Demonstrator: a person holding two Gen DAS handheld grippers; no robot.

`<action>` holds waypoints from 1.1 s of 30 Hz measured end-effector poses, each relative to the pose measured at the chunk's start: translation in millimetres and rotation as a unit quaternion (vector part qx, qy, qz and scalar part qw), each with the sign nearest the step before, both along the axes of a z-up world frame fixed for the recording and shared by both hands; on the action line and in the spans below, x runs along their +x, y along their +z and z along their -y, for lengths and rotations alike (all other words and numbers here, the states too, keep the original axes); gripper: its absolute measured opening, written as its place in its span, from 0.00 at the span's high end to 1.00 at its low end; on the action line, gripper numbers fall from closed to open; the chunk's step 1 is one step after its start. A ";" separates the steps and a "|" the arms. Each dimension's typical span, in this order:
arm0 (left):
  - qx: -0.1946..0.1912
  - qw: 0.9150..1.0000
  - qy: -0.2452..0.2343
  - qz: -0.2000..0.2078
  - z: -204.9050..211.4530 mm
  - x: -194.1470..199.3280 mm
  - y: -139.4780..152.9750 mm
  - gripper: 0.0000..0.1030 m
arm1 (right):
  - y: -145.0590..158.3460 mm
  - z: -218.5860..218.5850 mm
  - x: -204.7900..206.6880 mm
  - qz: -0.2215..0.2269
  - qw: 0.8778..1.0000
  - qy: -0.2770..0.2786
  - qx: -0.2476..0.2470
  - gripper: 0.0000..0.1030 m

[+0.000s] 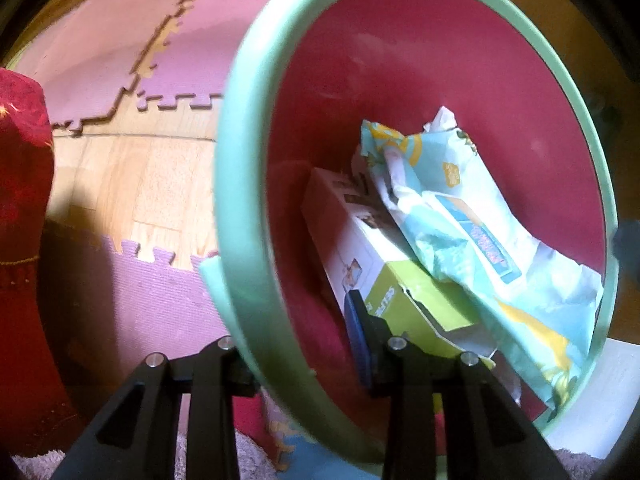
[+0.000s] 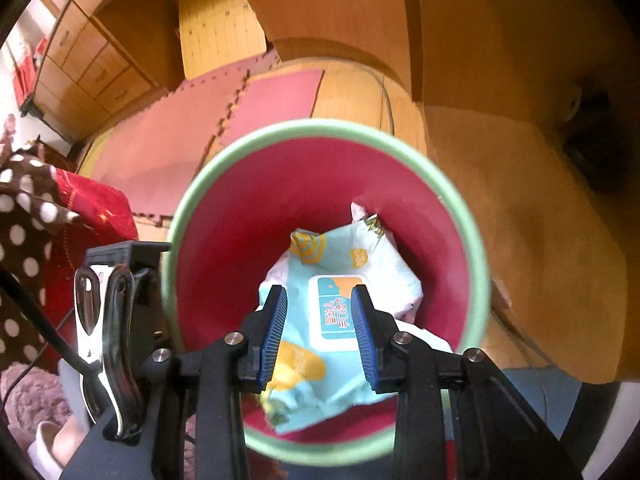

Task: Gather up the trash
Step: 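Withdraw the open right tool up from the bucket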

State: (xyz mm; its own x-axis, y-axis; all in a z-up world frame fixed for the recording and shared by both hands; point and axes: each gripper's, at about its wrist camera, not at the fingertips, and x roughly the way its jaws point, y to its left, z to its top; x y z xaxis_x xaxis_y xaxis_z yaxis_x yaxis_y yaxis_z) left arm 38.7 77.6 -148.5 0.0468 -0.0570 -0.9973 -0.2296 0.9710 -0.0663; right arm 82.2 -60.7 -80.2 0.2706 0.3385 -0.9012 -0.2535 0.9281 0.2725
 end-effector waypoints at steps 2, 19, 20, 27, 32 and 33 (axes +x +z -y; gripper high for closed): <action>0.000 1.000 -0.001 0.004 -2.1 -0.8 1.5 0.66 | 9.7 3.5 -5.6 0.009 1.000 -0.002 0.004 0.66; 0.004 0.999 -0.016 0.047 -7.7 -17.8 51.0 0.60 | 45.6 17.0 -57.7 0.048 0.999 -0.011 0.007 0.65; 0.005 0.998 -0.020 0.053 -7.1 -19.8 57.8 0.60 | 48.8 18.3 -60.1 0.053 0.999 -0.012 0.005 0.65; 0.003 0.995 -0.039 0.089 1.4 -35.3 99.3 0.60 | 66.5 27.7 -77.4 0.070 0.997 -0.021 0.006 0.58; 0.006 0.994 -0.042 0.103 4.8 -52.2 121.6 0.60 | 82.5 29.5 -84.8 0.082 0.997 -0.014 0.000 0.58; 0.011 0.993 -0.045 0.106 5.4 -56.3 125.7 0.60 | 86.4 29.7 -86.9 0.086 0.996 -0.009 -0.007 0.57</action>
State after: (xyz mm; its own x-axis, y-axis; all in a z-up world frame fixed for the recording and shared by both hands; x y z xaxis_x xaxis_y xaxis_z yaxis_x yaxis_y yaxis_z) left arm -17.5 72.2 -22.7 0.2510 -0.0495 -0.9667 -0.1258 0.9886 -0.0833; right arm -4.7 -90.4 6.2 0.4271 0.3208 -0.8454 -0.2788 0.9361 0.2144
